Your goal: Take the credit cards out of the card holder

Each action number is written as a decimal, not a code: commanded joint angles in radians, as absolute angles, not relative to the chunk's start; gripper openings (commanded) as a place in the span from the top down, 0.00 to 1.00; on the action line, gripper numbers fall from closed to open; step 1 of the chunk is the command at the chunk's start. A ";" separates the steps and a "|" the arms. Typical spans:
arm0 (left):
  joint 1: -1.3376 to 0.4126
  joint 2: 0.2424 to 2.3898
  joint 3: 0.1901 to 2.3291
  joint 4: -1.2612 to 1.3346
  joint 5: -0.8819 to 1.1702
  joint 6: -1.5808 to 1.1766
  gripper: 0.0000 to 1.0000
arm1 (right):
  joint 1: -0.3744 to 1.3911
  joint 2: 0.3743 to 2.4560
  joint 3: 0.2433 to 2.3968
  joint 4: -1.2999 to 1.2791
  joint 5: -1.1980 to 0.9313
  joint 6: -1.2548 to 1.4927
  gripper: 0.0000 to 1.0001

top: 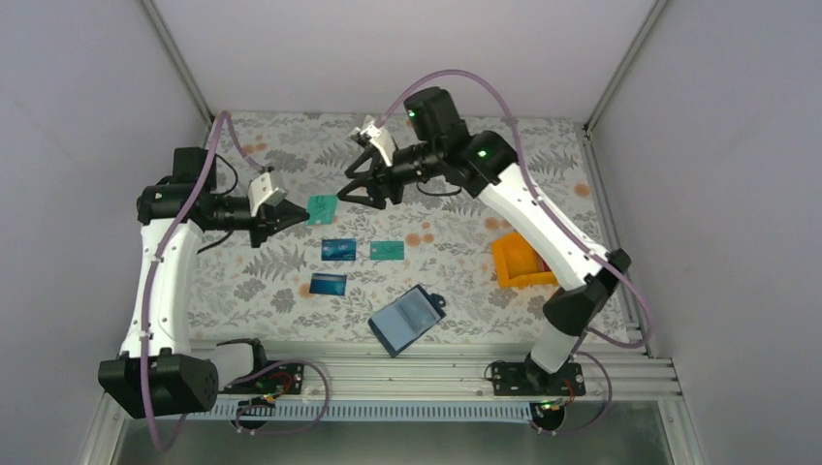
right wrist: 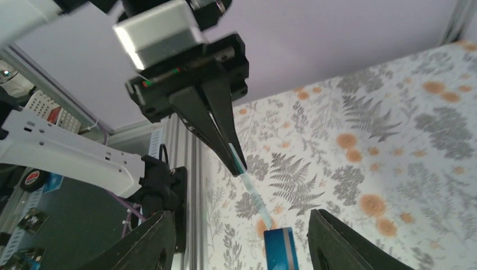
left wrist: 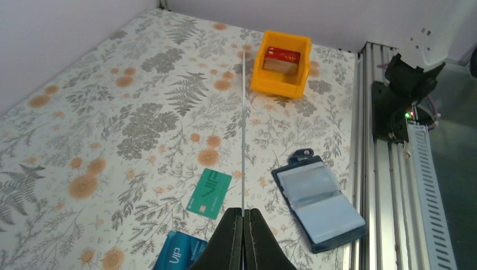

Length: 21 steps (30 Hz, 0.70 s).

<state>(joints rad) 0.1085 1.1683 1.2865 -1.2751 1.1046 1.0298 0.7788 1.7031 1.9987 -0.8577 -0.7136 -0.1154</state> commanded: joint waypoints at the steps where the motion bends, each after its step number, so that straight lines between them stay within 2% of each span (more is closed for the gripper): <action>1: 0.083 1.177 1.308 -1.345 1.085 1.142 0.98 | 0.828 1.765 2.025 -0.913 -0.786 -0.188 0.40; 4: 0.056 1.177 1.297 -1.329 1.089 1.118 0.98 | 0.879 1.779 2.021 -0.910 -0.761 -0.216 0.39; 6: 0.045 1.170 1.290 -1.323 1.090 1.115 0.98 | 0.888 1.780 2.015 -0.901 -0.709 -0.211 0.43; 13: 0.038 1.159 1.267 -1.297 1.124 1.091 0.98 | 0.889 1.791 1.987 -0.913 -0.673 -0.197 0.94; 18: 0.038 1.156 1.265 -1.273 1.150 1.064 0.97 | 0.875 1.751 1.936 -0.894 -0.600 -0.155 0.96; 19: 0.038 1.156 1.261 -1.237 1.151 0.996 0.87 | 0.859 1.735 1.919 -0.864 -0.592 -0.123 0.96; 20: 0.039 1.151 1.250 -1.153 1.138 0.909 0.57 | 0.833 1.723 1.902 -0.814 -0.580 -0.070 0.96; 21: 0.042 1.148 1.234 -1.078 1.112 0.818 0.33 | 0.798 1.706 1.876 -0.761 -0.570 -0.001 0.96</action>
